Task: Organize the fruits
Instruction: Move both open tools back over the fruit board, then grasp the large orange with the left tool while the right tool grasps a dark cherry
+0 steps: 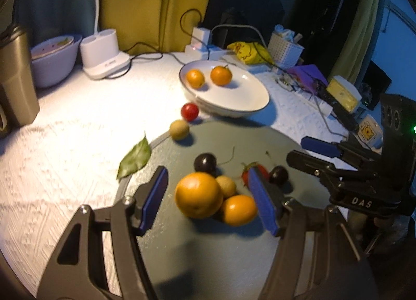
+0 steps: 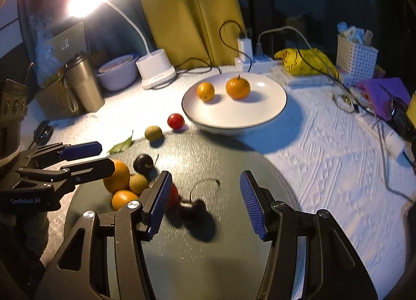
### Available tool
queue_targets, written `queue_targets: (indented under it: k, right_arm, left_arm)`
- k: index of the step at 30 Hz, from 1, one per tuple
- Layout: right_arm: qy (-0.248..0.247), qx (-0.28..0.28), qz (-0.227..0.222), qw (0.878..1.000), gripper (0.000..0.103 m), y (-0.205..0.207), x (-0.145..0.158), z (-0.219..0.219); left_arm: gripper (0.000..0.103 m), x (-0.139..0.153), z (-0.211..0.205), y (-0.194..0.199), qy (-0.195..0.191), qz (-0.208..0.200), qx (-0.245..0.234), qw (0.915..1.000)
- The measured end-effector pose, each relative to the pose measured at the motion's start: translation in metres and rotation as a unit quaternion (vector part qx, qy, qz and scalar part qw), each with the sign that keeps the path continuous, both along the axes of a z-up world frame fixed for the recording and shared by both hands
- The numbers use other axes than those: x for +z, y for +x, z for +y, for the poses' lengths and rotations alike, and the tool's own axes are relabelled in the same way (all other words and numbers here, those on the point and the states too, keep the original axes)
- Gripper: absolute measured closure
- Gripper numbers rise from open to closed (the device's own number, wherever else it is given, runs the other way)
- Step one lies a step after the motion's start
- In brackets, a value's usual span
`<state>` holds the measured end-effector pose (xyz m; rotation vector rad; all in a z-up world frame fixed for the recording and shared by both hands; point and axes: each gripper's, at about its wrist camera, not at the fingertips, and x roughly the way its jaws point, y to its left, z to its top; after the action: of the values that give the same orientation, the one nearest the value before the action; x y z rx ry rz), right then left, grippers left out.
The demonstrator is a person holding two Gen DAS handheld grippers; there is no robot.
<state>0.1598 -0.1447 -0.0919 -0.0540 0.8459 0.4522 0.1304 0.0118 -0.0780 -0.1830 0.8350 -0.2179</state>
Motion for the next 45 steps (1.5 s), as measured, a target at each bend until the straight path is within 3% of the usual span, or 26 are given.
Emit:
queue_targets:
  k: [22, 27, 31, 45]
  right_arm:
    - [-0.01, 0.024, 0.037, 0.999, 0.046, -0.006, -0.028, 0.009]
    - [-0.017, 0.035, 0.038, 0.999, 0.059, -0.006, -0.03, 0.013]
    - [-0.015, 0.042, 0.041, 0.998, 0.071, -0.006, -0.032, 0.014]
    - [-0.017, 0.047, 0.028, 0.998, 0.072, -0.008, -0.021, 0.014]
  left_arm:
    - [0.038, -0.023, 0.005, 0.007, -0.014, 0.021, 0.007, 0.9997]
    - [0.055, -0.027, 0.003, 0.007, -0.015, 0.026, 0.002, 0.9996]
    - [0.058, -0.027, 0.002, 0.006, -0.015, 0.026, 0.0, 0.9996]
    - [0.058, -0.012, 0.001, 0.0, -0.012, 0.01, -0.007, 0.9998]
